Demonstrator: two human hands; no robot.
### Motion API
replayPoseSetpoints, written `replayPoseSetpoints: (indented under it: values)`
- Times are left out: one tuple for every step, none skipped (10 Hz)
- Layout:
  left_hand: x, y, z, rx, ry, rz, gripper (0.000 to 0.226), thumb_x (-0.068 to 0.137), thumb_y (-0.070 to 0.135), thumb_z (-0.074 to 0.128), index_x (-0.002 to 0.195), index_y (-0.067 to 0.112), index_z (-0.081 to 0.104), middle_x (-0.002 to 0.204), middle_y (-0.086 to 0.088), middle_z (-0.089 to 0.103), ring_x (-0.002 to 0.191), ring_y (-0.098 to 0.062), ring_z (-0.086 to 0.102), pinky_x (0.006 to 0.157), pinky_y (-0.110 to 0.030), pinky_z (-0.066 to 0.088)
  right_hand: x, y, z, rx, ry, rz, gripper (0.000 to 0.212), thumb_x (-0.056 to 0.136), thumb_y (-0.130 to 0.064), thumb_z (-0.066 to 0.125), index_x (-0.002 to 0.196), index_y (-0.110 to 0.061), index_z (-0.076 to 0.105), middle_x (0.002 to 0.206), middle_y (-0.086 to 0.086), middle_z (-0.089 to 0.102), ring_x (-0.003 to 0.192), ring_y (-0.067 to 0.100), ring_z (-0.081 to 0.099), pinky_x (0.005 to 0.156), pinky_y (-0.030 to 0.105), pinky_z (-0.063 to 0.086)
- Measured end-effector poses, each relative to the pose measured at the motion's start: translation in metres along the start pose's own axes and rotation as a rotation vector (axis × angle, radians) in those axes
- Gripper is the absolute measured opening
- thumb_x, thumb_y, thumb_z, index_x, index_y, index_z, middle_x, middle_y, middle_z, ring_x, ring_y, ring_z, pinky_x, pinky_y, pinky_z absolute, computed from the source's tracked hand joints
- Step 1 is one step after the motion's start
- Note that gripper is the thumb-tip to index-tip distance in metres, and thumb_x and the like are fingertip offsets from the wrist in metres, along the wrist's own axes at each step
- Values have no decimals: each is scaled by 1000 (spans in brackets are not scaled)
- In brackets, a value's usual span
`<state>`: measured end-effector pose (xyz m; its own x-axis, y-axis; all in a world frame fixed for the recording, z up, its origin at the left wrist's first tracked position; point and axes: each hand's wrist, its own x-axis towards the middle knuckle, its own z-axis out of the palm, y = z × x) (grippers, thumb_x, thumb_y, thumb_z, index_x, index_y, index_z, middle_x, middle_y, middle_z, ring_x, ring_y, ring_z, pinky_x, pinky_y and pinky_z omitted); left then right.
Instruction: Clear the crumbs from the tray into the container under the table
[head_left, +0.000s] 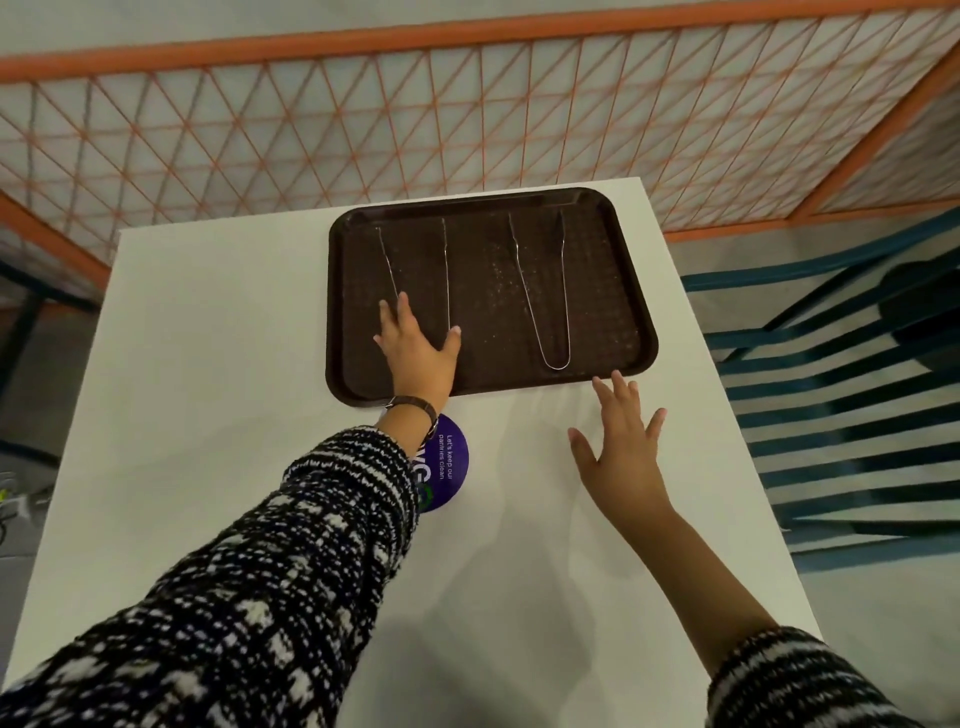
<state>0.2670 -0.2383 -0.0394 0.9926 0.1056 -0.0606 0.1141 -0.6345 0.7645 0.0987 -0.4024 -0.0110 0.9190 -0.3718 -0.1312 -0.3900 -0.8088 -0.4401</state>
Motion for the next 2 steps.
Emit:
replayPoseSetpoints:
  values:
    - [-19, 8, -26, 34, -109, 150, 55, 90, 25, 56, 141, 20, 35, 155, -9, 18, 142, -29, 19, 115, -47, 23, -4, -10, -19, 59, -128, -68, 59, 94, -38, 47, 147, -25, 25, 159, -1, 10, 147, 21, 7, 115, 36, -5]
    - [-41, 1, -64, 130, -436, 372, 43, 92, 20, 52, 134, 27, 46, 149, 2, 32, 137, -19, 29, 107, -29, 26, -6, -21, -45, 18, -342, -181, 54, 95, -39, 45, 145, -29, 28, 158, -5, 17, 145, 18, 18, 116, 34, 4]
